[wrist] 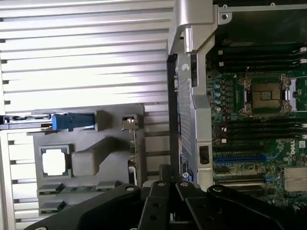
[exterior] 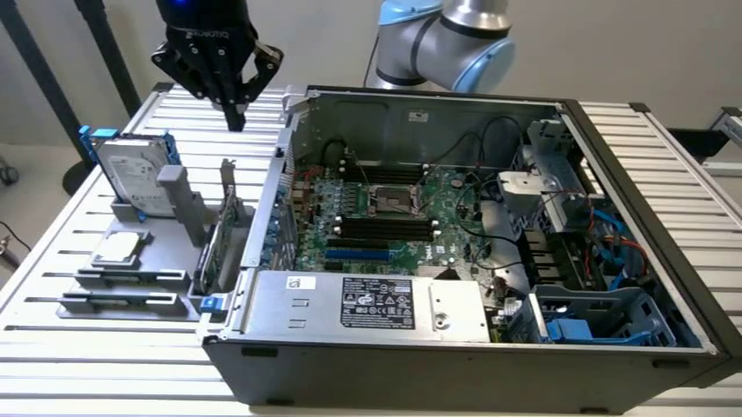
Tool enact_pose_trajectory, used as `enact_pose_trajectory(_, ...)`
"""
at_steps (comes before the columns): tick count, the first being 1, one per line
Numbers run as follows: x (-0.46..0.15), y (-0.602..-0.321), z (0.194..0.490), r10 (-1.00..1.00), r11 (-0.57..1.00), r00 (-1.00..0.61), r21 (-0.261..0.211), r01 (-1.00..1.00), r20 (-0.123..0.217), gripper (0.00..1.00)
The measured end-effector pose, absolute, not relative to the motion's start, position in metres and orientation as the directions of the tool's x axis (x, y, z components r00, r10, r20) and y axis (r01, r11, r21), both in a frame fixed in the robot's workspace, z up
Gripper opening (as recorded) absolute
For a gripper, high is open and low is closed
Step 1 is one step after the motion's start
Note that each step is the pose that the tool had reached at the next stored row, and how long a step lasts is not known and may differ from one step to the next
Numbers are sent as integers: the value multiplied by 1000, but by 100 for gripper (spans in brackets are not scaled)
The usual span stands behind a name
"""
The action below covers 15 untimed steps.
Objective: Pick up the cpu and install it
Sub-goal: 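Reach for the cpu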
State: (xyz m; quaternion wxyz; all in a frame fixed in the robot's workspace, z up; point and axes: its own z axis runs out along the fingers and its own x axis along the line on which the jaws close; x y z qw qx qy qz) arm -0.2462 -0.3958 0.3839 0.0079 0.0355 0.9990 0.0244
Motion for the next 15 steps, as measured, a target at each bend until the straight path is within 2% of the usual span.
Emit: enact_pose_trajectory(15, -314, -396, 370, 71, 996, -997, 48, 71, -11, 11)
